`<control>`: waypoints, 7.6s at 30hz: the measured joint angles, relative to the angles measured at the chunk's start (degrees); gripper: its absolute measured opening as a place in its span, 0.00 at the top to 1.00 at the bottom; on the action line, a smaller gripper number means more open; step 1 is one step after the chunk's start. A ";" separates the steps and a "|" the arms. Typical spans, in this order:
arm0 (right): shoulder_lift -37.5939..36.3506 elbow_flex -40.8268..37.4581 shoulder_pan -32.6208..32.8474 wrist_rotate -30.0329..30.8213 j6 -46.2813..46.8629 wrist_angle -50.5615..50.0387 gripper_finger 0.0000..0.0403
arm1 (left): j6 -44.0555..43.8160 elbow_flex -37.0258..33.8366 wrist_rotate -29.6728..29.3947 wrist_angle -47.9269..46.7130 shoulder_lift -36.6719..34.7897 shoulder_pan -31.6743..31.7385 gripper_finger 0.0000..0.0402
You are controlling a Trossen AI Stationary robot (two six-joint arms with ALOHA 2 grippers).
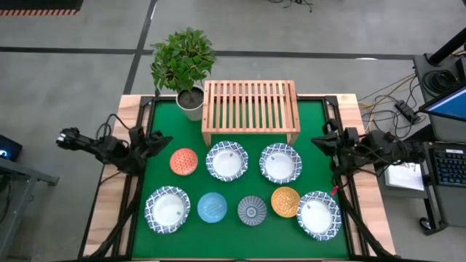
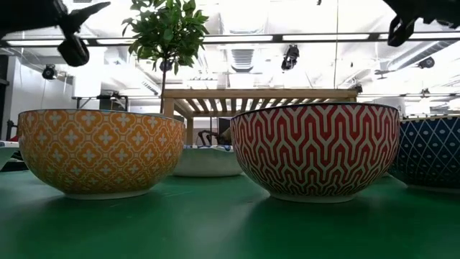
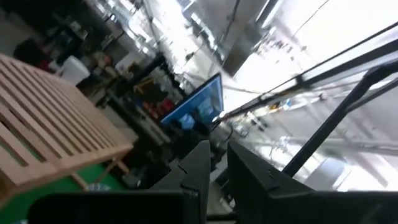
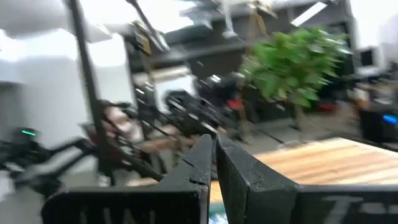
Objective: Place and stack bowls onto a shelf
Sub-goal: Put the light blue patterned bowl on the shelf, then put the blue patterned bowl on the shelf
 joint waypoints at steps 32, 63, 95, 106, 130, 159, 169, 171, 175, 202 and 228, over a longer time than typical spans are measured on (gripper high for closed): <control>8.22 9.17 0.00 6.11 -1.16 -14.90 0.97 | -6.83 73.53 27.97 -99.37 85.16 -7.02 0.89; 8.22 9.06 0.00 6.11 -0.42 -15.19 0.97 | 5.46 92.95 31.55 -93.65 106.66 -13.31 0.60; 8.24 9.04 0.02 6.10 -0.44 -15.25 0.97 | 8.48 93.92 28.97 -98.51 105.02 -14.12 0.99; 8.24 9.04 0.02 6.09 -0.28 -15.23 0.97 | 24.00 116.49 13.23 -114.70 105.02 -8.00 1.00; 8.24 9.04 0.01 6.09 -0.71 -17.40 0.97 | 49.19 124.46 20.85 -112.30 104.96 37.80 0.98; 8.24 9.04 0.01 6.09 -1.18 -18.18 0.97 | 51.77 116.59 24.68 -109.32 105.00 40.24 0.94; 8.24 9.04 0.01 6.09 -1.17 -18.19 0.97 | 52.08 116.61 24.24 -107.63 105.00 40.30 0.89; 8.24 9.04 0.02 6.09 -1.16 -18.23 0.97 | 52.75 116.61 24.29 -107.63 105.02 40.23 0.85; 8.24 9.04 0.02 6.09 -1.16 -18.34 0.97 | 53.33 116.65 24.49 -108.00 104.79 40.06 0.74; 24.41 7.30 2.64 -0.47 13.46 -9.56 0.97 | 44.75 105.62 38.55 -99.74 86.11 21.67 0.72; 57.67 39.08 3.06 -5.01 26.56 -44.91 0.97 | 35.06 36.02 -2.34 -38.28 46.13 -3.69 0.72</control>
